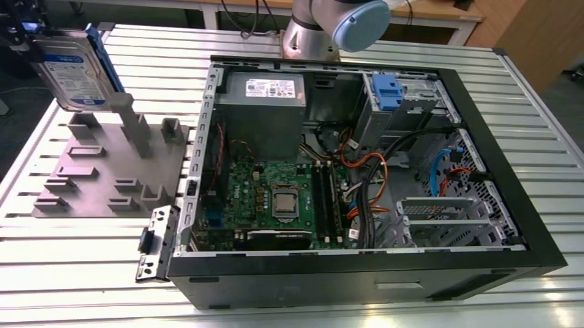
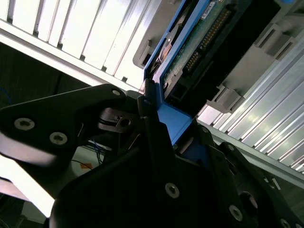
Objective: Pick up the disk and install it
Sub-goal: 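Pick up the disk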
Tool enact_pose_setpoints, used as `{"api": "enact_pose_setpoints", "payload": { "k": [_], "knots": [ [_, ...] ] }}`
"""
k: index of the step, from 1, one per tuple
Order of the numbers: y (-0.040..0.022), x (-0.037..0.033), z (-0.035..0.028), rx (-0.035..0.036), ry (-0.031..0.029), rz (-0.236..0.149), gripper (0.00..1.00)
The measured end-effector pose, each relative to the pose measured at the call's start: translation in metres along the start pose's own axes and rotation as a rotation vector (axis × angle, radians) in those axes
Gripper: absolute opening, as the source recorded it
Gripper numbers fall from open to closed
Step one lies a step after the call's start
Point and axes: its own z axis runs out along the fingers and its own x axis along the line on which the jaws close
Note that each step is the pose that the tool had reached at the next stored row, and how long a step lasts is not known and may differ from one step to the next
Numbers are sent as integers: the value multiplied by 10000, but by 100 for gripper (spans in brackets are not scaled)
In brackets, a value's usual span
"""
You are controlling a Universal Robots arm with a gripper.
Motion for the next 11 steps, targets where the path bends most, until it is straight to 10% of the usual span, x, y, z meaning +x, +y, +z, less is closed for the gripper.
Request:
{"api": "enact_pose_setpoints", "payload": {
  "k": [11],
  "knots": [
    [1, -1, -55, 0, 0, 7, 36]
  ]
}}
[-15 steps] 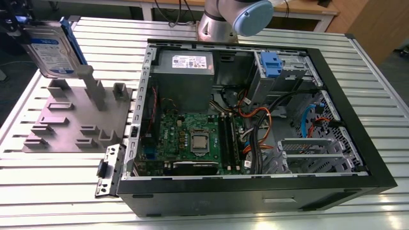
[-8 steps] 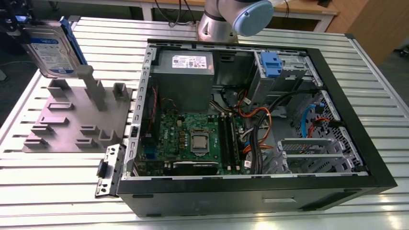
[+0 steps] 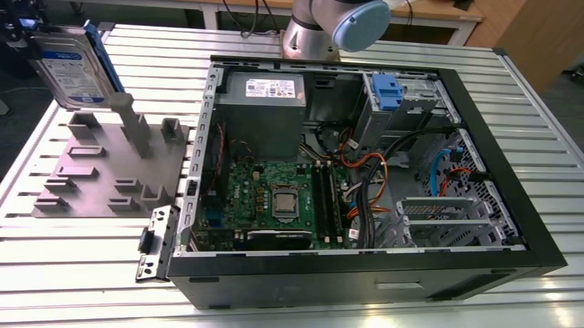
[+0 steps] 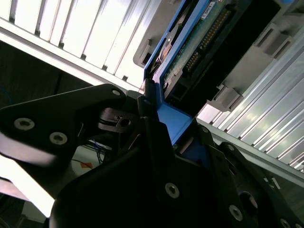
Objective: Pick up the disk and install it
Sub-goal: 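Pick up the disk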
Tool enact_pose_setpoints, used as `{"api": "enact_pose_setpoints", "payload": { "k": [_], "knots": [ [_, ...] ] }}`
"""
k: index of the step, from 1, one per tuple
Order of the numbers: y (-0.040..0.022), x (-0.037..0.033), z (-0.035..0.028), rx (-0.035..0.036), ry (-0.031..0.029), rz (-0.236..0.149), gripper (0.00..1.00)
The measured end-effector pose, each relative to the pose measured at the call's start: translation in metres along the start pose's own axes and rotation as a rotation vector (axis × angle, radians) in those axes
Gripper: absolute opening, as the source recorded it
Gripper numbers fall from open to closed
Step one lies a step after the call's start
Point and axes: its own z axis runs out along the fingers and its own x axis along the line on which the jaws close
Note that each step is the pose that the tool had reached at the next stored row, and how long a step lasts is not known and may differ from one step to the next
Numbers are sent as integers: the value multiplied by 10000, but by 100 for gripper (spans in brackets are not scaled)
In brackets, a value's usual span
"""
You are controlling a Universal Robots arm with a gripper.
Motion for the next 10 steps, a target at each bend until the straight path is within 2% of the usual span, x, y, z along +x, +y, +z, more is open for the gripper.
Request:
{"api": "enact_pose_setpoints", "payload": {
  "k": [10],
  "knots": [
    [1, -2, -69, 0, 0, 12, 36]
  ]
}}
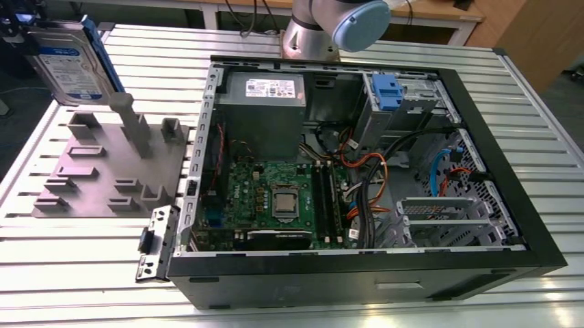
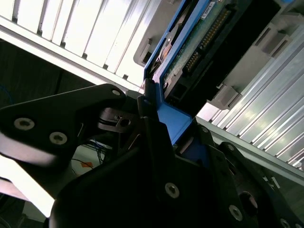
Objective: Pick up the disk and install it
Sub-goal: 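Pick up the disk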
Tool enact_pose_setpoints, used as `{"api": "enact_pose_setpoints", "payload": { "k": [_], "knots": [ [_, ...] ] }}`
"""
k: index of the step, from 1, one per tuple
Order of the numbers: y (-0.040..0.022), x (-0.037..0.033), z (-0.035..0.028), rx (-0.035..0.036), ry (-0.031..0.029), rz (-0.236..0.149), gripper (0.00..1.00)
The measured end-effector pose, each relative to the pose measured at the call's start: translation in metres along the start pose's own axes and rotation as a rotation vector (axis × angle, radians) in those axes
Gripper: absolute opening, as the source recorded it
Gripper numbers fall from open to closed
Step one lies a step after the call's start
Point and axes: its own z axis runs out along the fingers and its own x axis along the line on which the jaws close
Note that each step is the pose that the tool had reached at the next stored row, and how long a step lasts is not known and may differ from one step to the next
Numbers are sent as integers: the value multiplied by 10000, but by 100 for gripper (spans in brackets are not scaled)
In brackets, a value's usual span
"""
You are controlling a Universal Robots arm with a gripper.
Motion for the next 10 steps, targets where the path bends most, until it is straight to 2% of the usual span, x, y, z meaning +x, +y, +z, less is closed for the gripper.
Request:
{"api": "enact_pose_setpoints", "payload": {
  "k": [10],
  "knots": [
    [1, -1, -63, 0, 1, 12, 36]
  ]
}}
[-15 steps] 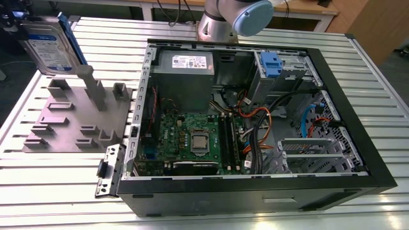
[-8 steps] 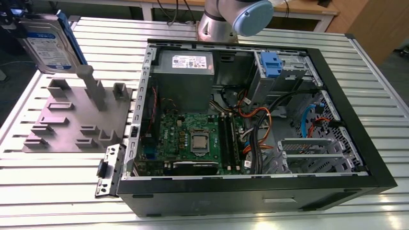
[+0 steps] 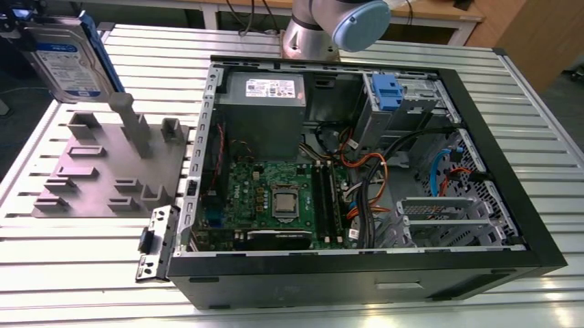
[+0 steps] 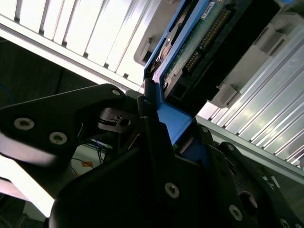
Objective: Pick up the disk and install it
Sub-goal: 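Pick up the disk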
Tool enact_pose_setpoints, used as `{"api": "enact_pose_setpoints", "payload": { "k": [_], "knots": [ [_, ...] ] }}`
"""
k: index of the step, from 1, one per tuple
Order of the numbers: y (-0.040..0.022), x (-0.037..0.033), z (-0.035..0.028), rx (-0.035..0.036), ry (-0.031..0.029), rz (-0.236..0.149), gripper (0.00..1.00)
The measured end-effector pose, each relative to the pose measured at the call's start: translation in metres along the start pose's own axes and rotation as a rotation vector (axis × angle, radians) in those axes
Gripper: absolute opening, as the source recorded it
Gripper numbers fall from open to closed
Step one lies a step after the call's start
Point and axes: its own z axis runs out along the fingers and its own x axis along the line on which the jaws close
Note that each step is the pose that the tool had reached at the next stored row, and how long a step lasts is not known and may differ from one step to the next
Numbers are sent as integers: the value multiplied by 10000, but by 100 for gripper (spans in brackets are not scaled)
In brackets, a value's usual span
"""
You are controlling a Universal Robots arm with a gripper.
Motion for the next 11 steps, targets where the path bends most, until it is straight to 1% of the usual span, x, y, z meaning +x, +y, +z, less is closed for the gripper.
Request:
{"api": "enact_pose_setpoints", "payload": {
  "k": [3, 11],
  "knots": [
    [0, 0, -15, 1, -1, 6, 36],
    [0, 0, -18, 0, 0, 11, 36]
  ]
}}
